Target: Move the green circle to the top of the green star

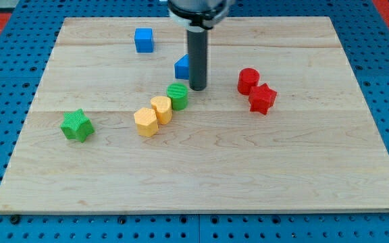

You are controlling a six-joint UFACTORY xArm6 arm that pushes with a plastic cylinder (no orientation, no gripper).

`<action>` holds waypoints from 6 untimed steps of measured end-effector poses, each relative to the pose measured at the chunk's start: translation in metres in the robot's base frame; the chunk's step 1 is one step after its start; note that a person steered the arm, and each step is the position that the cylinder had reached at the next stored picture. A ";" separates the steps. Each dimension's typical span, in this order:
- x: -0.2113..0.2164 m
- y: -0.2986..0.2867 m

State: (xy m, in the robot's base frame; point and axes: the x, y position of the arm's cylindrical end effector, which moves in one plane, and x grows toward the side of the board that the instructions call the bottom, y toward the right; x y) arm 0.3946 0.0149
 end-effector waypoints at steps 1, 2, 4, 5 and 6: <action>0.029 0.018; 0.021 -0.030; -0.021 -0.143; -0.018 -0.157; 0.021 -0.191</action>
